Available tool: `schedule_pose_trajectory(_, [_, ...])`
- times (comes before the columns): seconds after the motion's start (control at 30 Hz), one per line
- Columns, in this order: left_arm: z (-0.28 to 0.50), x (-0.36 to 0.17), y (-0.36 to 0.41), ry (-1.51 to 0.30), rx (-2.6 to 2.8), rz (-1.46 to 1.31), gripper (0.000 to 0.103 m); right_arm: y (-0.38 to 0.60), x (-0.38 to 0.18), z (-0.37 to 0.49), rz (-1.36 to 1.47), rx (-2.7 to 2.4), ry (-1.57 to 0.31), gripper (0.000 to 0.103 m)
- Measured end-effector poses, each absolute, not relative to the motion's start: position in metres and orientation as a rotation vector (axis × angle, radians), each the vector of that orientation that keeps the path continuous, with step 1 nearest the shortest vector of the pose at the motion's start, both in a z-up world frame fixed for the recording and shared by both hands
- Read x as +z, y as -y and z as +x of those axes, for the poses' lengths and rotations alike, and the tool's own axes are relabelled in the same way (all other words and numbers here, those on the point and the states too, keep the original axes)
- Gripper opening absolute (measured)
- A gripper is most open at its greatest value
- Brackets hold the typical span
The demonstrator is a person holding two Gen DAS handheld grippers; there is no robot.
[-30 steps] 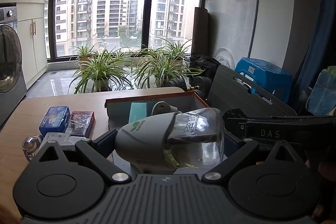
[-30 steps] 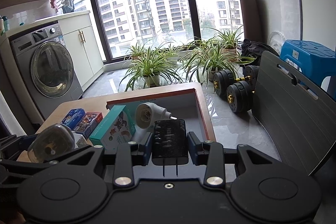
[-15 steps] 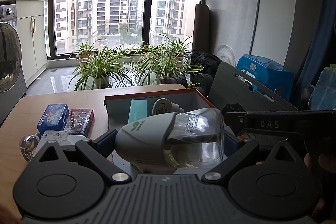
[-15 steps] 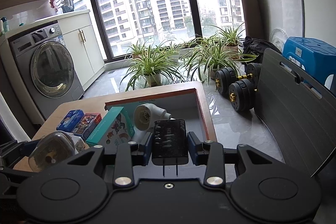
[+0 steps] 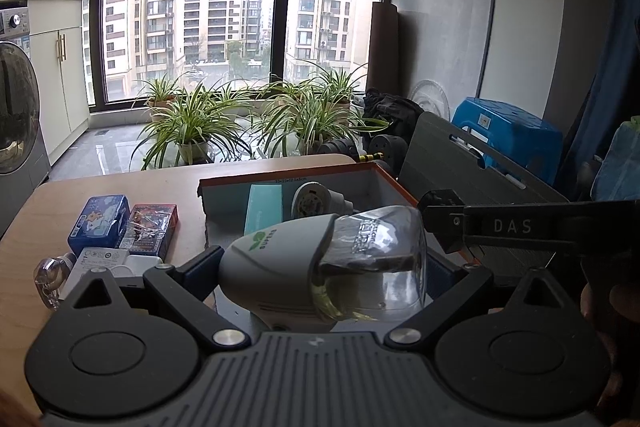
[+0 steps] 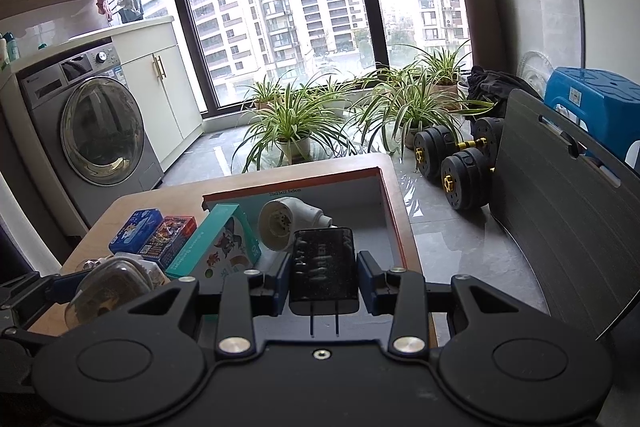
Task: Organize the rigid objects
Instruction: 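Lower the glass humidifier into the tray with the left gripper while the right gripper lowers the black adapter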
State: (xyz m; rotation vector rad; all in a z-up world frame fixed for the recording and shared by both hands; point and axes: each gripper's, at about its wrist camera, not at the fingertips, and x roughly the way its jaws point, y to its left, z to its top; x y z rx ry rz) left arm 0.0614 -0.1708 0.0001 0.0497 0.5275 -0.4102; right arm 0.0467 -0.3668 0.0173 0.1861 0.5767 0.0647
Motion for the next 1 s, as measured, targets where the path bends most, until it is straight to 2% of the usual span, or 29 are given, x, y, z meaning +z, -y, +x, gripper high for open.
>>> schedule_pose_trajectory(1.0, [0.07, -0.01, 0.177, -0.562, -0.432, 0.043, 0.101, 0.371, 0.015, 0.066, 0.195, 0.077, -0.61, 0.044])
